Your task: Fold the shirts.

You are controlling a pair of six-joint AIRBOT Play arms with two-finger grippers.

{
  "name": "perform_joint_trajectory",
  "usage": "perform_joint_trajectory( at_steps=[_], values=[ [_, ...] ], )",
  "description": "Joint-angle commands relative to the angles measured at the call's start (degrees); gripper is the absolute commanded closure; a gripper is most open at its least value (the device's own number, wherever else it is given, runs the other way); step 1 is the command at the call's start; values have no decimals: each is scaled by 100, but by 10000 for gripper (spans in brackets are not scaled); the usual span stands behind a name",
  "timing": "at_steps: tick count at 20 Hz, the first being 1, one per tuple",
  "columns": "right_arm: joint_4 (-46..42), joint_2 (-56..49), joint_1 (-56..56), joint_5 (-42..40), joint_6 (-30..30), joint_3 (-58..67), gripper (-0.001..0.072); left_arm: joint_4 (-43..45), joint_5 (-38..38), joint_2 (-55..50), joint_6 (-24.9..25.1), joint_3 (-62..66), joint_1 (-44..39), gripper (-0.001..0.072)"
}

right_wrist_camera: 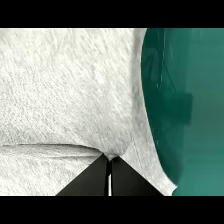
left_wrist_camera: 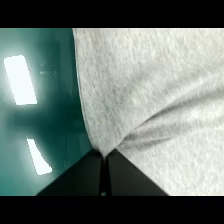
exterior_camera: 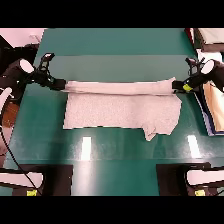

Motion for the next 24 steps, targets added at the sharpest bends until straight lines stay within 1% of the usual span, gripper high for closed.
perform_joint_trajectory(
  at_steps=[1, 2, 3, 4, 5, 6, 9, 12, 13, 14, 16, 18, 20, 24],
  values=[
    [210, 129, 11, -160, -2, -459, 694, 17, -361, -85, -31, 0, -2, 684],
    [286, 129, 11, -144, -22, -468, 665, 17, -457, -85, -85, 0, -2, 684],
    [387, 133, 15, -142, -22, -466, 493, 20, -581, -85, -101, 0, -2, 683],
    [560, 153, 13, -140, -35, -466, 365, 20, -691, -85, -98, 0, -2, 558],
    [654, 195, 9, -136, -37, -466, 363, 20, -767, -83, -107, 0, -2, 327],
    [726, 271, -15, -111, -39, -466, 363, 28, -863, -83, -186, 2, -2, 188],
    [723, 708, -160, 125, -177, -466, 365, 83, -1491, -42, -251, 90, 103, 187],
    [734, 1300, -382, 732, -538, -466, 367, 74, -2194, 306, -284, -31, 448, 187],
    [739, 1467, -435, 938, -629, -466, 367, 57, -2227, 533, -282, -275, 595, 187],
    [737, 1633, -459, 1145, -723, -468, 367, 44, -2192, 833, -282, -654, 754, 187],
    [748, 1888, -455, 1314, -815, -468, 367, -142, -1989, 1429, -258, -1565, 1069, 187],
    [1032, 2050, -446, 1305, -933, -466, 369, -629, -1849, 1897, 37, -2472, 1329, 188],
    [1349, 2116, -446, 1287, -944, -466, 369, -894, -1814, 2055, 227, -3108, 1408, 188],
    [1635, 2111, -442, 1360, -1001, -466, 369, -1038, -1342, 2055, 223, -3560, 1405, 189]
  ],
)
